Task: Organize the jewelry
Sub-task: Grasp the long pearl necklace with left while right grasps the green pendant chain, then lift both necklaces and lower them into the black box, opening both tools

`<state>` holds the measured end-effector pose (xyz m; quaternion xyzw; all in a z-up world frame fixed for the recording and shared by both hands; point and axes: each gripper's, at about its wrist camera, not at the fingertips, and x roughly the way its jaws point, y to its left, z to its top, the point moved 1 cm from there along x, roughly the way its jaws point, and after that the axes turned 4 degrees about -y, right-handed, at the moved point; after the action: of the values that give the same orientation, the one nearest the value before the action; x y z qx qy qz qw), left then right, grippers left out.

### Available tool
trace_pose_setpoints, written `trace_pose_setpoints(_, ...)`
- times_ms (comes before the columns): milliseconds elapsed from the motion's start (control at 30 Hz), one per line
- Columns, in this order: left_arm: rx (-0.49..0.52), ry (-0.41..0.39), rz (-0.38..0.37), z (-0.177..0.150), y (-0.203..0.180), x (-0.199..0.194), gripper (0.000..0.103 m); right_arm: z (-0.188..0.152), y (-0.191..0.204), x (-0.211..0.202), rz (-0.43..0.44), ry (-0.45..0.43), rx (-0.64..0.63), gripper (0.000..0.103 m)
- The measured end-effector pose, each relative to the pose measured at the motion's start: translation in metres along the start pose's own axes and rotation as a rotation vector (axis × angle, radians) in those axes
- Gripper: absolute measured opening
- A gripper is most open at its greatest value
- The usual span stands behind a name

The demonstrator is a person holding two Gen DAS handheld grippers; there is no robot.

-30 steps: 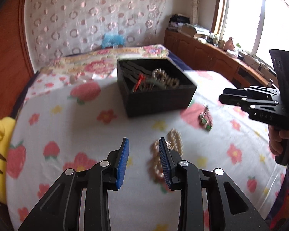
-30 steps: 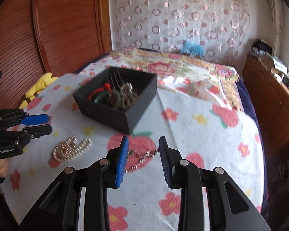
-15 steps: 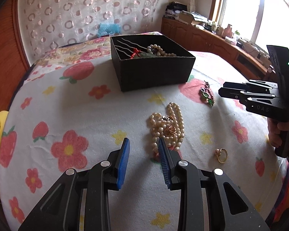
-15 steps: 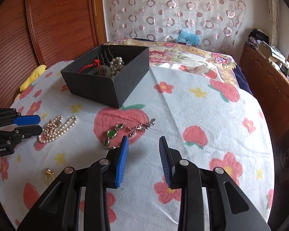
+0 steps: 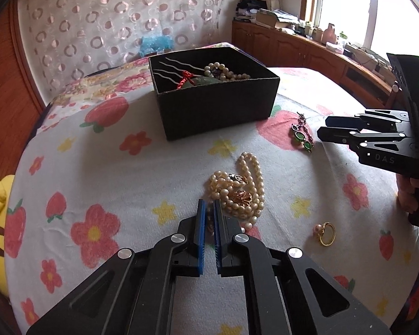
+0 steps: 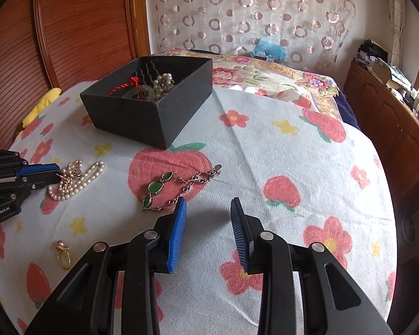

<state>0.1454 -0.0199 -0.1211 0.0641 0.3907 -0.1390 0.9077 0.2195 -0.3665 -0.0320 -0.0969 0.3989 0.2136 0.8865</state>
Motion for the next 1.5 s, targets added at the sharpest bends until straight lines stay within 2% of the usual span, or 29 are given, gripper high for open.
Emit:
trace_pose_setpoints(200,-0.067,-0.094,-0.035,0.004,0.006,-0.032,0.004,0.000,-0.001,0.000,-0.005,0.005,0.001,0.035)
trace_pose_setpoints(367,-0.076,-0.169,-0.051,0.009,0.003,-0.062,0.004,0.000,-0.002,0.000,-0.004,0.005,0.001,0.035)
trace_pose_setpoints(533,-0.080,-0.207,-0.062,0.013,0.004,-0.078,0.004,0.000,0.001,-0.001,-0.002,-0.007,-0.006,0.035)
trace_pose_setpoints(633,-0.081,-0.216,-0.063,0.014,0.005,-0.082,0.004,0.004,0.008,-0.004,0.054,-0.025,0.011,0.035)
trace_pose_setpoints(767,-0.075,-0.230,-0.062,0.016,0.002,-0.087,0.004,0.012,0.026,0.000,0.074,-0.018,-0.027,0.035)
trace_pose_setpoints(967,-0.070,-0.260,-0.054,0.021,0.005,-0.101,0.004,0.018,0.040,0.014,0.041,0.011,-0.083,0.035)
trace_pose_setpoints(1000,-0.070,-0.264,-0.051,0.023,0.005,-0.102,0.004,0.018,0.042,0.013,0.031,0.012,-0.097,0.034)
trace_pose_setpoints(1067,-0.067,-0.269,-0.047,0.025,0.006,-0.105,0.004,0.017,0.044,0.013,0.026,0.012,-0.117,0.026)
trace_pose_setpoints(1133,-0.063,-0.275,-0.037,0.029,0.007,-0.109,0.004,0.016,0.046,0.012,0.033,0.012,-0.133,0.013)
trace_pose_setpoints(1367,-0.040,-0.289,-0.016,0.038,0.005,-0.115,0.004,0.012,0.041,0.006,0.026,0.010,-0.139,0.013)
trace_pose_setpoints(1500,-0.029,-0.299,-0.003,0.047,0.004,-0.118,0.004,0.018,0.039,-0.001,0.027,-0.022,-0.122,0.013)
